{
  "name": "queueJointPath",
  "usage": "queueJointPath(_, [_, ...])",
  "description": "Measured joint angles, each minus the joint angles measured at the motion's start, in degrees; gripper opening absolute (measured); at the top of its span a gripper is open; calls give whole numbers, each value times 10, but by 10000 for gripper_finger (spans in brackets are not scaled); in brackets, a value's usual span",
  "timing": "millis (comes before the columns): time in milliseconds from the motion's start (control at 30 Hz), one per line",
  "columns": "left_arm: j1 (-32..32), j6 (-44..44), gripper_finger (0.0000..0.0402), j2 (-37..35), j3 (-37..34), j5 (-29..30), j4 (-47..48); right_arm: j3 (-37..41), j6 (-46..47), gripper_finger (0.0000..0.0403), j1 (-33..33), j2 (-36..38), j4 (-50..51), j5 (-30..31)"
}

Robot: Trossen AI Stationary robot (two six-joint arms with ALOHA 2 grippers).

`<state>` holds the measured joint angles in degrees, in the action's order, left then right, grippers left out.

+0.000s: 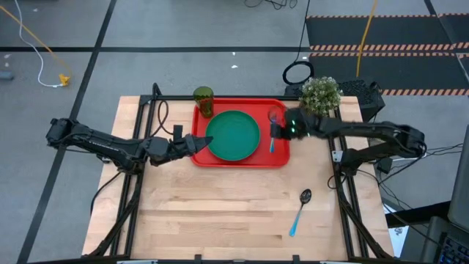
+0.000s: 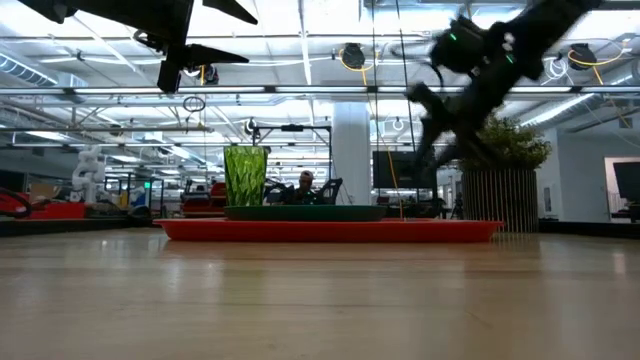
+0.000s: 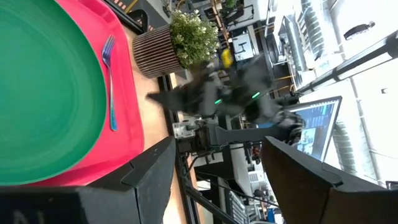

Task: Pick and place plate/cup/fork/spoon on tray
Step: Put the blue fork on the orange serving tray to the right of the green plate

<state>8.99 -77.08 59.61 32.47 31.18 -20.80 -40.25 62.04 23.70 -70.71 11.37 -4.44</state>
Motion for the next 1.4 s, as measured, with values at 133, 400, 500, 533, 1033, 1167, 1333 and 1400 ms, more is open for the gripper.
queueJointPath(133, [0, 1, 241, 0, 0, 0, 0, -155, -162, 89, 16, -50, 154, 36])
queueJointPath(400, [0, 0, 241, 0, 0, 0, 2, -263, -416, 31, 72, -180, 223, -13])
queueJointPath(500, [0, -2, 241, 0, 0, 0, 0, -263, -463, 8, 87, -220, 260, -52])
queueJointPath(533, [2, -2, 241, 0, 0, 0, -2, -263, -477, 4, 89, -231, 276, -59])
queueJointPath(1033, [-1, -2, 241, 0, 0, 0, -3, -263, -557, 1, 59, -323, 304, 11])
queueJointPath(1167, [-4, -3, 241, 0, 0, 0, -3, -264, -557, 1, 49, -332, 284, 16])
queueJointPath(1333, [-4, -7, 241, 0, 0, 0, -3, -264, -548, 0, 35, -333, 248, 20])
queueJointPath(1400, [-4, -6, 241, 0, 0, 0, -3, -264, -539, 0, 28, -333, 243, 28])
